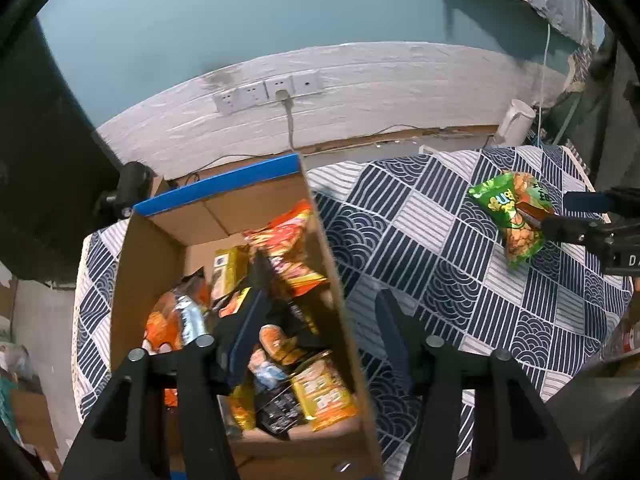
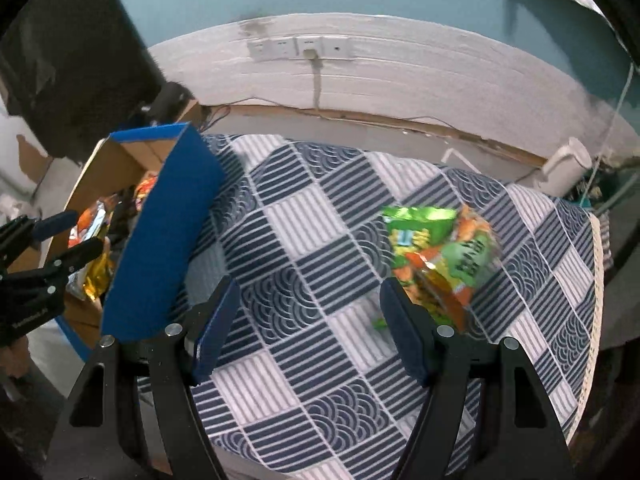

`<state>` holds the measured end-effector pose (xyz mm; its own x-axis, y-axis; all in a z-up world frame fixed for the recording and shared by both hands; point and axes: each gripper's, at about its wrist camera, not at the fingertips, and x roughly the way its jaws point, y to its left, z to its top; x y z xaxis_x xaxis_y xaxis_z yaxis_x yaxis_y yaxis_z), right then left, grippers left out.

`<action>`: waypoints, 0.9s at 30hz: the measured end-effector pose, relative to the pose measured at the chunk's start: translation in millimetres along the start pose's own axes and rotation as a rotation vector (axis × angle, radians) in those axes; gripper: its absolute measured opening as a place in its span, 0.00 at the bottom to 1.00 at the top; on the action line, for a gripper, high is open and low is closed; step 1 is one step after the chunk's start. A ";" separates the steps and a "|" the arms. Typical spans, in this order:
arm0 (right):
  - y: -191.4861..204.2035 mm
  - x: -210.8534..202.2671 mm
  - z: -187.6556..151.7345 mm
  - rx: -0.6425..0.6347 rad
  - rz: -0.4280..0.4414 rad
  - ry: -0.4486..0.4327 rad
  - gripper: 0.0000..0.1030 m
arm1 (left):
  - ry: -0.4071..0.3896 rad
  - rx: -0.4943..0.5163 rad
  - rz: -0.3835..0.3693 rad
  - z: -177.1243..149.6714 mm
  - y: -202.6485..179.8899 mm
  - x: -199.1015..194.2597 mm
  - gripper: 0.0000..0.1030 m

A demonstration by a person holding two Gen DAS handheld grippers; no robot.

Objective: Organize snacks
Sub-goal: 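Move both tools back over the two green snack bags on the table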

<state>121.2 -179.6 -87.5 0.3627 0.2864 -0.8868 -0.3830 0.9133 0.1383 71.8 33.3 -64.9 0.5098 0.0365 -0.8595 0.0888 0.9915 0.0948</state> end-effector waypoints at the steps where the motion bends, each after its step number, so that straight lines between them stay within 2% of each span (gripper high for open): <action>1: -6.3 -1.2 -1.5 0.007 -0.005 -0.003 0.70 | 0.001 0.004 -0.001 1.8 -3.5 1.0 0.60; 5: -30.3 -2.8 -7.2 0.044 -0.018 -0.002 0.70 | 0.001 0.021 -0.014 6.8 -16.9 3.8 0.60; 8: -49.1 -4.2 -10.5 0.081 -0.027 0.000 0.70 | 0.001 0.034 -0.017 10.8 -26.6 7.6 0.66; 13: -75.2 -4.4 -10.7 0.122 -0.044 0.007 0.70 | 0.009 0.051 -0.031 20.8 -43.5 17.2 0.66; 18: -99.5 5.4 -6.3 0.149 -0.084 0.035 0.71 | 0.014 0.042 -0.073 35.3 -57.5 28.3 0.66; 23: -119.0 22.0 7.2 0.184 -0.117 0.050 0.71 | 0.024 0.041 -0.083 52.9 -71.7 44.9 0.66; 27: -133.2 37.0 15.0 0.248 -0.103 0.059 0.71 | 0.031 0.045 -0.096 64.1 -83.2 59.5 0.66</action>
<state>198.4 -286.3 -132.1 0.3357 0.1774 -0.9251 -0.1243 0.9819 0.1432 149.5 -54.9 -91.7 0.4704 -0.0535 -0.8808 0.1746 0.9841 0.0335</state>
